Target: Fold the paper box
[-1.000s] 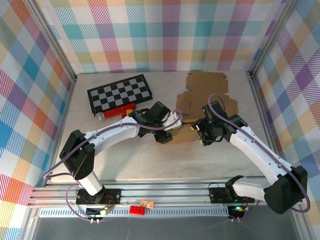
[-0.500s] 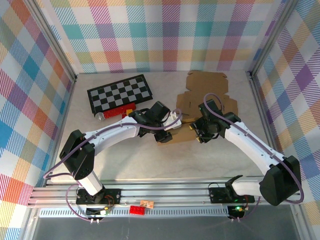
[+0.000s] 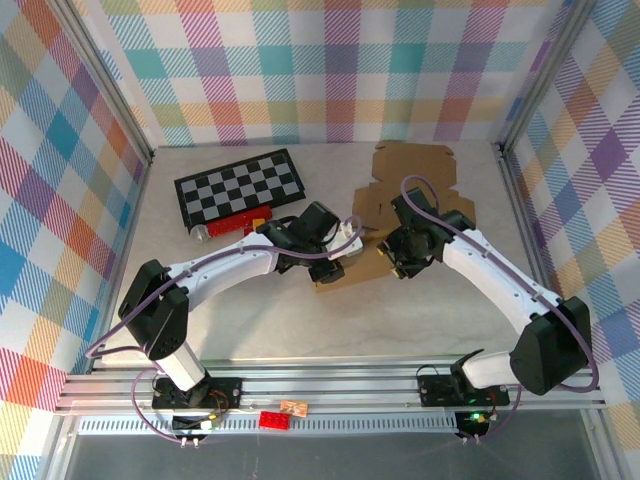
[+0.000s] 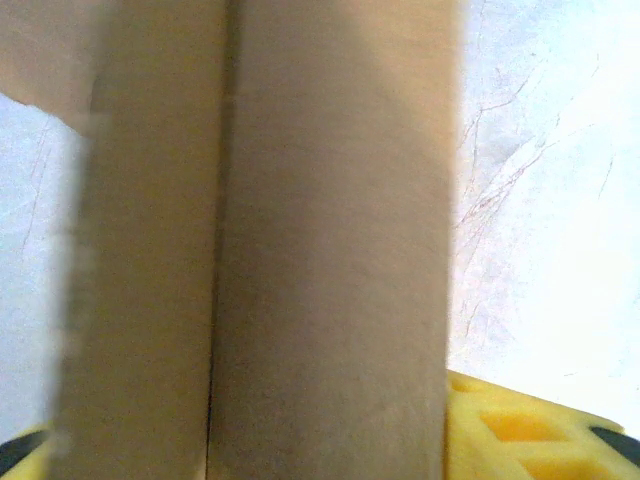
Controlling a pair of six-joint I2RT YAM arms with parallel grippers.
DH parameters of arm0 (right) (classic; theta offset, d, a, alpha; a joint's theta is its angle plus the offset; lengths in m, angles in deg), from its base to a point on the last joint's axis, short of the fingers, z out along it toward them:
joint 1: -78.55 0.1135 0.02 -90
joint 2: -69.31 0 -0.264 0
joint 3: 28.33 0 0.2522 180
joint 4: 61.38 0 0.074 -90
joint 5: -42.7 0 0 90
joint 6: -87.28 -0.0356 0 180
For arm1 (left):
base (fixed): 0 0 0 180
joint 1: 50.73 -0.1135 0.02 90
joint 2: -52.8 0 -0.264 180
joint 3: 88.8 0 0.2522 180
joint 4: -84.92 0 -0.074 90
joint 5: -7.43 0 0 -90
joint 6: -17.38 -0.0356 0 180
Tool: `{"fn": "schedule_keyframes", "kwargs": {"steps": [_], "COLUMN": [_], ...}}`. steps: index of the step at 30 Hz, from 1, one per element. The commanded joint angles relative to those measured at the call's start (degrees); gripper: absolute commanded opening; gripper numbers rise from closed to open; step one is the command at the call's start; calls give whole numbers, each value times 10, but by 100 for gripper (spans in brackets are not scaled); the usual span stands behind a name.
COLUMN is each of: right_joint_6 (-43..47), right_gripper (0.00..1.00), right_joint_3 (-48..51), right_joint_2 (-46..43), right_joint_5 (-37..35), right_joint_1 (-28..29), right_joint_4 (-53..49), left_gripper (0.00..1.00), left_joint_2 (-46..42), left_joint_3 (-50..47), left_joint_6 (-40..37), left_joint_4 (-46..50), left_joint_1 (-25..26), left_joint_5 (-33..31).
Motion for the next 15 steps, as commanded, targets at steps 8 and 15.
{"fn": "schedule_keyframes", "kwargs": {"steps": [8,15], "right_joint_6": [590,790], "right_gripper": [45,41], "right_joint_3": [-97,-124], "right_joint_2": [-42,3], "right_joint_5": [5,57], "right_joint_1": [-65,-86], "right_joint_4": [33,-9], "left_gripper": [46,43], "left_joint_2": [-46,-53], "left_joint_3": [-8,-11], "left_joint_6": [-20,-37], "left_joint_4": [-4,15], "left_joint_1": [-15,-22], "left_joint_5": [14,28]}}
